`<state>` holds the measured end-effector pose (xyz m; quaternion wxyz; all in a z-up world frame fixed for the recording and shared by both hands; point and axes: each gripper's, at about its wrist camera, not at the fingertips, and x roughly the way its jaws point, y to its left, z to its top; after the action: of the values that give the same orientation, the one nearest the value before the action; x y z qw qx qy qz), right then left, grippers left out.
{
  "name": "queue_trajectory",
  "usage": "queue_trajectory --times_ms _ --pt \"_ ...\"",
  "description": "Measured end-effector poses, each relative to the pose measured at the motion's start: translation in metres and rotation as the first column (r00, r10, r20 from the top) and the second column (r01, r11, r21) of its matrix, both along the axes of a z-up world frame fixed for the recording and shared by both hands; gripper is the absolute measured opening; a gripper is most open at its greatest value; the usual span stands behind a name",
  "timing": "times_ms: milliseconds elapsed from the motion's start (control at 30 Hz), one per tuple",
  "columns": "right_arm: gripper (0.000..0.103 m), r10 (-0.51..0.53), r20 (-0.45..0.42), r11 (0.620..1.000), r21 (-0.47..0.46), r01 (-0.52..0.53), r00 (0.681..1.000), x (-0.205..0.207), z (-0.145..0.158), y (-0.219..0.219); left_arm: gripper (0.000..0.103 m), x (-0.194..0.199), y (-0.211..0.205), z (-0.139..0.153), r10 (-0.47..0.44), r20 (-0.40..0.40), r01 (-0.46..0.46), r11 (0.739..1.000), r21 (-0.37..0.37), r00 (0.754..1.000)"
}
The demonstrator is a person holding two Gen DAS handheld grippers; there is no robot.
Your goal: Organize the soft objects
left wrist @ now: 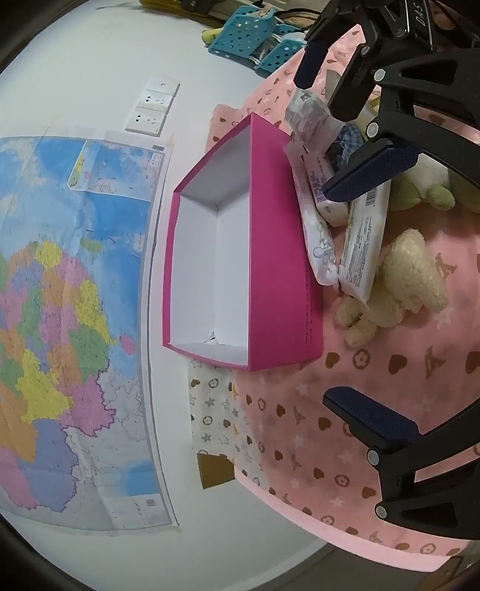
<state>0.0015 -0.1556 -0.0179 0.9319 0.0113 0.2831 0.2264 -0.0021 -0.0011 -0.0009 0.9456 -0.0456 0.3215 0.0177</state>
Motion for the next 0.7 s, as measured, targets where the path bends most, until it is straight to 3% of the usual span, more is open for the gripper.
queue_trajectory --times_ms 700 --pt "0.103 0.014 -0.003 1.000 0.010 -0.014 1.000 0.0035 0.0011 0.0017 0.102 -0.0003 -0.0039 0.0003 -0.004 0.000 0.004 1.000 0.003 1.000"
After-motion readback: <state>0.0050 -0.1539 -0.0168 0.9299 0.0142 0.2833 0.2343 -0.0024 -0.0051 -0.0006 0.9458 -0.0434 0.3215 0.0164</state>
